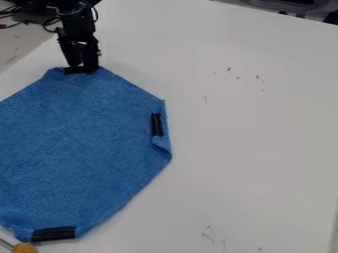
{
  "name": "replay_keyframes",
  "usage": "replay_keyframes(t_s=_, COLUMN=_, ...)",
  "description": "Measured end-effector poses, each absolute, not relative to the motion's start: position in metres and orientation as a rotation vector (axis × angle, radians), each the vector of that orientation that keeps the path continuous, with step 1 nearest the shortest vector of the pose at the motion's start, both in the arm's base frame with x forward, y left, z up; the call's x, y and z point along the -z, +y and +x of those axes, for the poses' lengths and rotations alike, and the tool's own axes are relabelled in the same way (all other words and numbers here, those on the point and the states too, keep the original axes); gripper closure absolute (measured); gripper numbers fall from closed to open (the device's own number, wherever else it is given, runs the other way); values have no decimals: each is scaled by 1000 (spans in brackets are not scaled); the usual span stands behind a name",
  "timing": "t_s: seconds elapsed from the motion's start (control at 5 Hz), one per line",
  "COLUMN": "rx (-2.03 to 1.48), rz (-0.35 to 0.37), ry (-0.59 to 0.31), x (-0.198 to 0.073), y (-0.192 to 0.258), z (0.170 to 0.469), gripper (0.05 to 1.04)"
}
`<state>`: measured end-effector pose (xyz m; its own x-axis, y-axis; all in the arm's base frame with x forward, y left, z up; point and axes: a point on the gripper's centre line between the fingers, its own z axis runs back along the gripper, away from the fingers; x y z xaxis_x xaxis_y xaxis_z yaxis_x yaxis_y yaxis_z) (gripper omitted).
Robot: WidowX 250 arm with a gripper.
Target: Fold the cloth from the top to the bottom
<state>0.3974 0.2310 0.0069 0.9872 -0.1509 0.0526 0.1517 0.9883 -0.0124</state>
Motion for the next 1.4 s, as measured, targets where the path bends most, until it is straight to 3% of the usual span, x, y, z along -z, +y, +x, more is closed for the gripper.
replay_keyframes(t_s=0.2, rx=150, rz=-18, ry=-49, x=-5, y=235, z=394, gripper=699)
replay_keyframes(t_s=0.4, rx=168, rz=-26, ry=-43, x=-4, y=234, z=392, gripper=897)
replay_keyframes(t_s=0.6, rx=191, rz=-24, ry=-46, x=-6, y=226, z=397, gripper=996)
replay_keyframes(t_s=1.0, rx=289, rz=-3, ry=-102, x=-14, y=195, z=423, gripper=1020)
replay_keyframes(t_s=1.4, rx=238, rz=44, ry=-247, x=-66, y=195, z=403, gripper=1021)
